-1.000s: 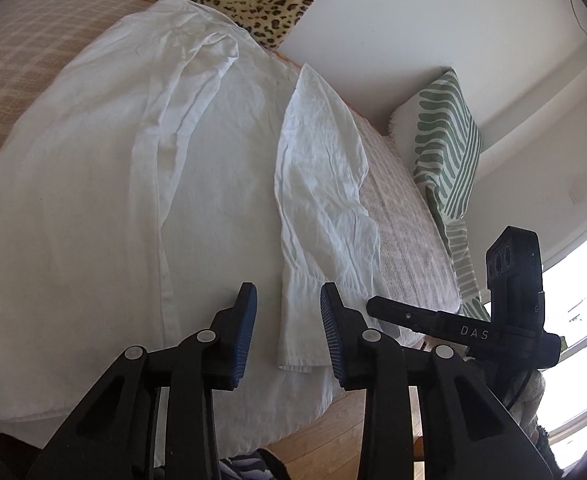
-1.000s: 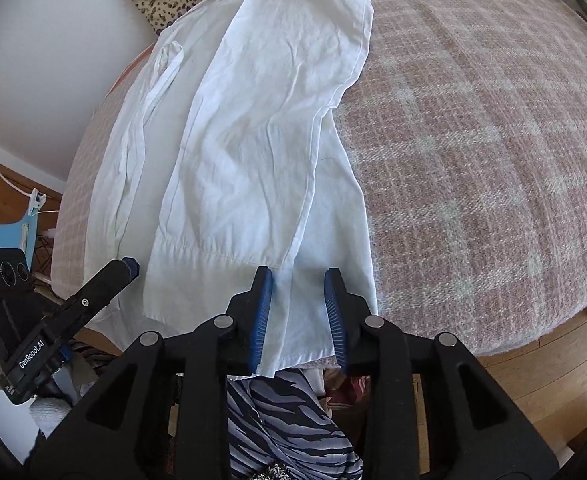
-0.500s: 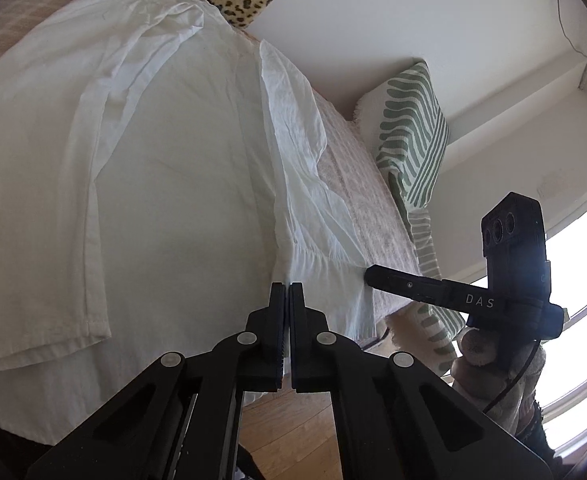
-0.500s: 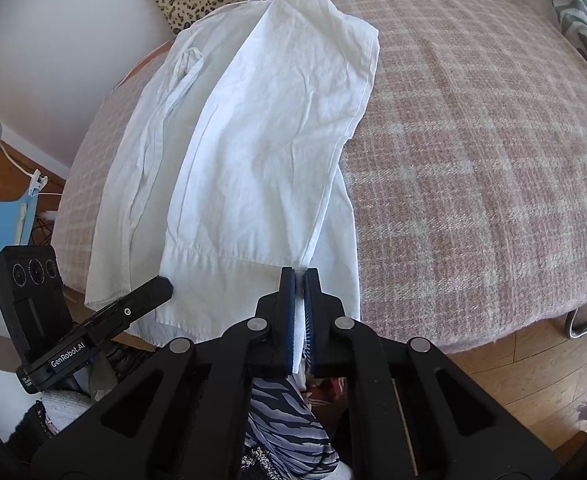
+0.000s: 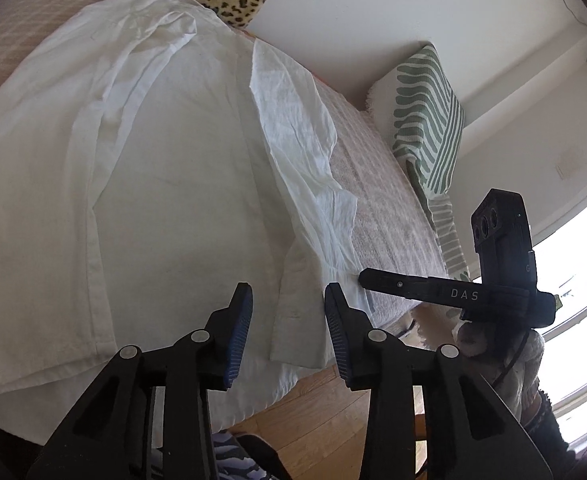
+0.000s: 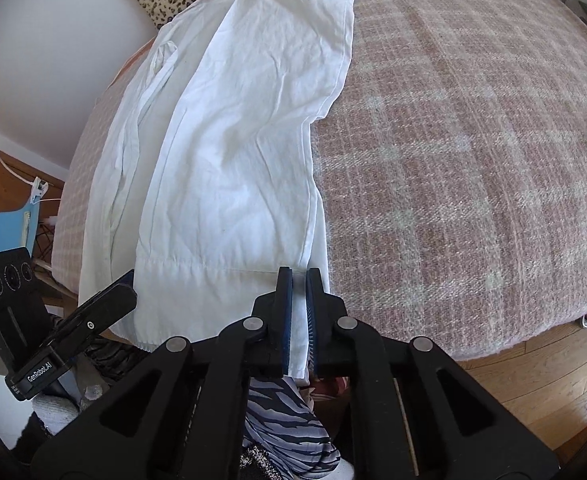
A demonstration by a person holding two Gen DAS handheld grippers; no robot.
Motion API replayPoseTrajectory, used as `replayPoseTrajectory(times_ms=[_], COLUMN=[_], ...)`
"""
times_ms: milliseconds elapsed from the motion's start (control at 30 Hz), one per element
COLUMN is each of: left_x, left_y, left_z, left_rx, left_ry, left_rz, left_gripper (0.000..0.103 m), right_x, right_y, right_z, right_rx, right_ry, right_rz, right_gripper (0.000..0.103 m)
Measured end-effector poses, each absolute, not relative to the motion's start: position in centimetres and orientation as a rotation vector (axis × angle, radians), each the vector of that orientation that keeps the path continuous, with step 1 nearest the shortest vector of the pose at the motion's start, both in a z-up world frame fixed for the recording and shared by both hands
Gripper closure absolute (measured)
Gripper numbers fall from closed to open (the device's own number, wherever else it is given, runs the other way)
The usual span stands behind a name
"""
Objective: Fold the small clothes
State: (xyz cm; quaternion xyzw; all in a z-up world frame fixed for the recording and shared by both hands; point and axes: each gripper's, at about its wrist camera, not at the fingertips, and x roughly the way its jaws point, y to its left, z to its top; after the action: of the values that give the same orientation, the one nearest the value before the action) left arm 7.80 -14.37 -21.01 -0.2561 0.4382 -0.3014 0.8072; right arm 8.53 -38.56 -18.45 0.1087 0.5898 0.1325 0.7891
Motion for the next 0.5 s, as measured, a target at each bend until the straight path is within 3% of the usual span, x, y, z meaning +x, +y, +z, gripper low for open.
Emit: replayPoseTrajectory(times_ms=[133, 167, 200, 300, 500], left_x=[8.3, 8.3, 8.3, 8.4, 7.9], left_y=[-15.7, -15.8, -15.9, -15.5, -15.0], left_z=[-21.5, -21.4, -21.3, -21.5, -22.3], left_rx=[-0.574, -0.602, -0.64, -0.87, -0.607], left_ry=[0.982, 0.974, 0.977, 0.975, 1.028], left_rz=[-0.736, -0.763, -0.798, -0.931, -0.747], left_gripper=[0.074, 0.086, 0.09, 0.09, 0.09], right_x=[8.6, 8.6, 8.6, 8.8, 8.6], right_y=[-38.5, -38.5, -38.5, -38.7, -39.5], right_z=[-18.4, -18.5, -18.5, -18.6, -18.1], right_rx=[0.234, 0.236, 0.241, 0.269, 0.247], right_ry=[1.266, 1.265, 1.265, 1.262, 1.245], right_rz=[0.289, 0.288, 0.289, 0.293, 0.269], right_gripper=[0.095, 0.095, 0.095, 0.095, 0.095])
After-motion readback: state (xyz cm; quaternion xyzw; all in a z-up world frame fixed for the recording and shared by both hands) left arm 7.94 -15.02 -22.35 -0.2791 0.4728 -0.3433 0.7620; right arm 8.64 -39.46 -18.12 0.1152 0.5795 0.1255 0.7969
